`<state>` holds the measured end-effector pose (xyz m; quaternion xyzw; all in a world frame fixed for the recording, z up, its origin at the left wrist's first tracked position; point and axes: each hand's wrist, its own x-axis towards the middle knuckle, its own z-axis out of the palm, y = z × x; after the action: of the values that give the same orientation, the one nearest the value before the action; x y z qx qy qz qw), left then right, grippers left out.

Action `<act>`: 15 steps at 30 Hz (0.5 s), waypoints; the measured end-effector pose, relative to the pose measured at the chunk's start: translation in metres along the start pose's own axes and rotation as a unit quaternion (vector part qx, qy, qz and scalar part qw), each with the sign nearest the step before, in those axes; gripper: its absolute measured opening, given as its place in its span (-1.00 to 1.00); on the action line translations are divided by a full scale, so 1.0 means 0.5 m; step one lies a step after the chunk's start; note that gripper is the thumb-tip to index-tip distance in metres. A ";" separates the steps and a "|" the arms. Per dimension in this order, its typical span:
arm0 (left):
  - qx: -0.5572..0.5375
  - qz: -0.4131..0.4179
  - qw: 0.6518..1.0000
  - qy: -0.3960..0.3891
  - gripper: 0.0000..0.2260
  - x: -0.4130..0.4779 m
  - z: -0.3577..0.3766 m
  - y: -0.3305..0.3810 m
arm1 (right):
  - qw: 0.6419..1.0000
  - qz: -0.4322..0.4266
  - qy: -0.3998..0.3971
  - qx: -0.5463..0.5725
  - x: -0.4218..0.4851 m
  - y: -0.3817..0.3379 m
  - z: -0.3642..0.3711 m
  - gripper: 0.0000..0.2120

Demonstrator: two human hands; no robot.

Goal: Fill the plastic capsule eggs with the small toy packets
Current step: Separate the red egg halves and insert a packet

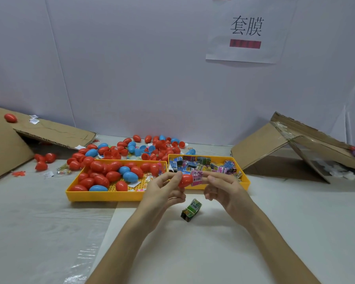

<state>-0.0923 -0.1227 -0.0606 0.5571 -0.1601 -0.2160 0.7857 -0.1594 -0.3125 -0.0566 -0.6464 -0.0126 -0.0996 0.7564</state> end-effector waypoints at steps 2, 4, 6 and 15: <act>0.014 0.010 1.000 0.005 -0.64 0.000 0.000 -0.002 | 1.000 0.004 -0.001 -0.023 -0.001 0.001 0.001 -0.69; 0.027 0.018 0.999 0.006 -0.69 0.000 0.001 -0.003 | 0.999 0.008 -0.008 -0.046 -0.003 0.001 0.003 -0.69; 0.036 0.021 0.999 -0.001 -0.74 -0.001 0.001 -0.004 | 0.998 0.010 -0.017 -0.056 -0.004 0.002 0.005 -0.70; 0.083 0.024 0.995 -0.045 -0.67 -0.003 0.001 -0.009 | 0.992 -0.061 0.003 -0.108 -0.003 0.008 0.006 -0.86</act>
<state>-0.0945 -0.1239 -0.0646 0.6064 -0.2260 -0.2074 0.7336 -0.1599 -0.3090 -0.0601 -0.7222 -0.0390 -0.1485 0.6744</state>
